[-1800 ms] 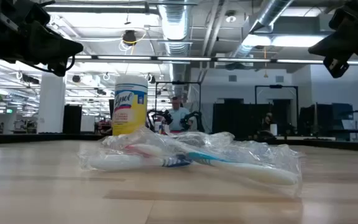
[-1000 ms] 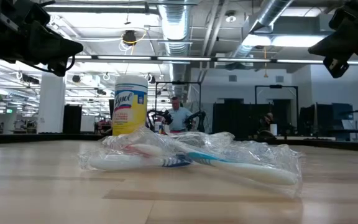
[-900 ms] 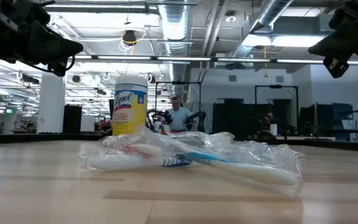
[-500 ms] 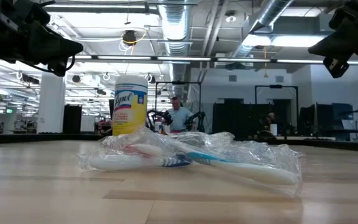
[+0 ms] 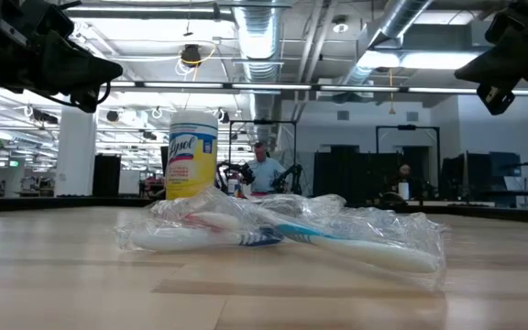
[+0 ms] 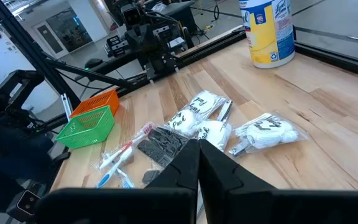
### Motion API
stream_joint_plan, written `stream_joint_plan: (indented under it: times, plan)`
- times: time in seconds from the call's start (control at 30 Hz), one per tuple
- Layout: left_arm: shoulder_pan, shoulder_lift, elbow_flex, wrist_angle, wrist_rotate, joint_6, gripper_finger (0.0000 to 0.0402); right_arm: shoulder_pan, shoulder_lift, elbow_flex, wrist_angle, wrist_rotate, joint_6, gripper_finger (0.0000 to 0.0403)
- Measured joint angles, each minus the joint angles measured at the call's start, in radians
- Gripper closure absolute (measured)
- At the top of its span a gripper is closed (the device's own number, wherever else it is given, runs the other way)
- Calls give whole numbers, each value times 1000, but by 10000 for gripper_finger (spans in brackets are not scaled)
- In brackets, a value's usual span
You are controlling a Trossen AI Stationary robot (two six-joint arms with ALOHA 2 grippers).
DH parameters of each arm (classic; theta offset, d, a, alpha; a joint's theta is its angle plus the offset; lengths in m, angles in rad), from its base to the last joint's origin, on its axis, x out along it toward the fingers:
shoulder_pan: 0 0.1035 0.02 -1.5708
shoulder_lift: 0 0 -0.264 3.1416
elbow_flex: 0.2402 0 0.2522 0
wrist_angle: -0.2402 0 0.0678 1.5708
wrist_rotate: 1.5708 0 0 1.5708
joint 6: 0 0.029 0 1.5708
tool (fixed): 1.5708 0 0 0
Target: Pick & Place Travel size toiletries
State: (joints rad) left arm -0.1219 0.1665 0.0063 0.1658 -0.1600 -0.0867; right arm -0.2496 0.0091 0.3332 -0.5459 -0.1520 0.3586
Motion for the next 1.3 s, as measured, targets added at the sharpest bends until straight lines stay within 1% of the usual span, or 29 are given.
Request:
stream_joint_plan:
  times: [0.37, 0.5, 0.53, 0.6, 0.67, 0.73, 0.87, 0.93, 1.0, 1.1, 1.17, 1.23, 1.3]
  plan:
    - [0, 0, 0, 4, -1, 0, 393, 0, 0, 0, 0, 0, 0, 403]
    - [0, 0, 0, 62, -2, -3, 393, 0, 0, 0, 0, 0, 0, 403]
    - [0, 0, 0, 84, -2, -24, 393, 0, 0, 0, 0, 0, 0, 403]
    - [0, 0, 0, 152, -9, -96, 393, 0, 0, 0, 0, 0, 0, 403]
    - [0, 5, 0, 201, -14, -202, 393, 0, 0, 0, 0, 0, 0, 403]
    - [0, 19, 0, 245, -14, -339, 393, 0, 0, 0, 0, 0, 0, 403]
    - [0, 63, 0, 360, -28, -668, 393, 0, 0, 0, 0, 0, 0, 403]
    - [0, 94, 0, 439, -100, -791, 393, 0, 0, 0, 0, 0, 0, 403]
    - [0, 133, 0, 538, -208, -851, 393, 0, 0, 0, 0, 0, 0, 403]
    - [0, 200, 0, 689, -355, -828, 393, 0, 0, 0, 0, 0, 0, 403]
    - [0, 252, 0, 736, -436, -811, 393, 0, 0, 0, 0, 0, -1, 403]
    - [0, 306, 0, 786, -499, -815, 393, 0, 0, 0, 0, 1, -79, 403]
    - [0, 359, 5, 811, -551, -815, 393, -2, 0, 0, 2, -2, -110, 403]
